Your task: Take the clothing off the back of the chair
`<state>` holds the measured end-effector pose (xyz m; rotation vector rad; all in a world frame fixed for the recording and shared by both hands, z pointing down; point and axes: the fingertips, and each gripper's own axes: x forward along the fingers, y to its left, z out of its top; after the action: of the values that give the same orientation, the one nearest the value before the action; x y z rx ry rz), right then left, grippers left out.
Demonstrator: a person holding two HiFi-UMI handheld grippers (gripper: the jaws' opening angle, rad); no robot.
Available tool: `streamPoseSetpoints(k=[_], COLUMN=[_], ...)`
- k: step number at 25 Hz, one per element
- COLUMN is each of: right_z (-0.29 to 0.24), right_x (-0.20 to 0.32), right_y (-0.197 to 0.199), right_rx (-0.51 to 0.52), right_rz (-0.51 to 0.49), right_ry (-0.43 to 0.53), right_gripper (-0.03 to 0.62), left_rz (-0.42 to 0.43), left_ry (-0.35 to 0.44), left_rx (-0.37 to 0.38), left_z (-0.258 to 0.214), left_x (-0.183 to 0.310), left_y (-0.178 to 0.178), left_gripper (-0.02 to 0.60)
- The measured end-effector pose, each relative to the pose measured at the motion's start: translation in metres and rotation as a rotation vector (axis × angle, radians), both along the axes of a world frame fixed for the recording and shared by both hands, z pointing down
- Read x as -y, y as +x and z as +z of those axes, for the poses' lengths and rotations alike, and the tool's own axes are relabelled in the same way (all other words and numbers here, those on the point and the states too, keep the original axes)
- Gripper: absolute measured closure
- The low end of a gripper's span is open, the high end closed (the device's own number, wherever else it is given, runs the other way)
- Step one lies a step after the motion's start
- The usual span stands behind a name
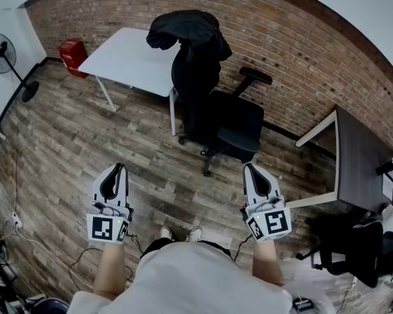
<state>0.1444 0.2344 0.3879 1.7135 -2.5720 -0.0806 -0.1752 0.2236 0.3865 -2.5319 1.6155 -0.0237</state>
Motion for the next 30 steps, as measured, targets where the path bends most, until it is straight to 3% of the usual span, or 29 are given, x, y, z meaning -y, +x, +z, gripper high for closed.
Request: streamPoseSetpoints(k=[10,15,23,30], right_z=[0.004,0.018,0.038,0.047], right_x=[0.009,0.012,0.011,0.04], right_y=[0.002,0.005,0.004,0.006], right_rx=[-0.002,0.081,0.026,0.002], right_rz=[-0.015,-0.087,-0.131,-0.107], right_ry=[-0.014,-0.064,-0.109,-0.137], right_gripper=[0.574,0.574,0.572,0.572], left_rz=[-0.008,-0.011,-0.022,0.021], left_ry=[-0.007,-0.01,-0.014,-0.044], left_rx=[-0.002,0.016,0.016,-0.008], left_z=[-0.001,-0.002,0.005,0.023], left_x=[0.007,0.008,0.009,0.053], left_y=[0.003,0.012,0.018,0.03], left_gripper=[0.534,0.534,0.534,0.534])
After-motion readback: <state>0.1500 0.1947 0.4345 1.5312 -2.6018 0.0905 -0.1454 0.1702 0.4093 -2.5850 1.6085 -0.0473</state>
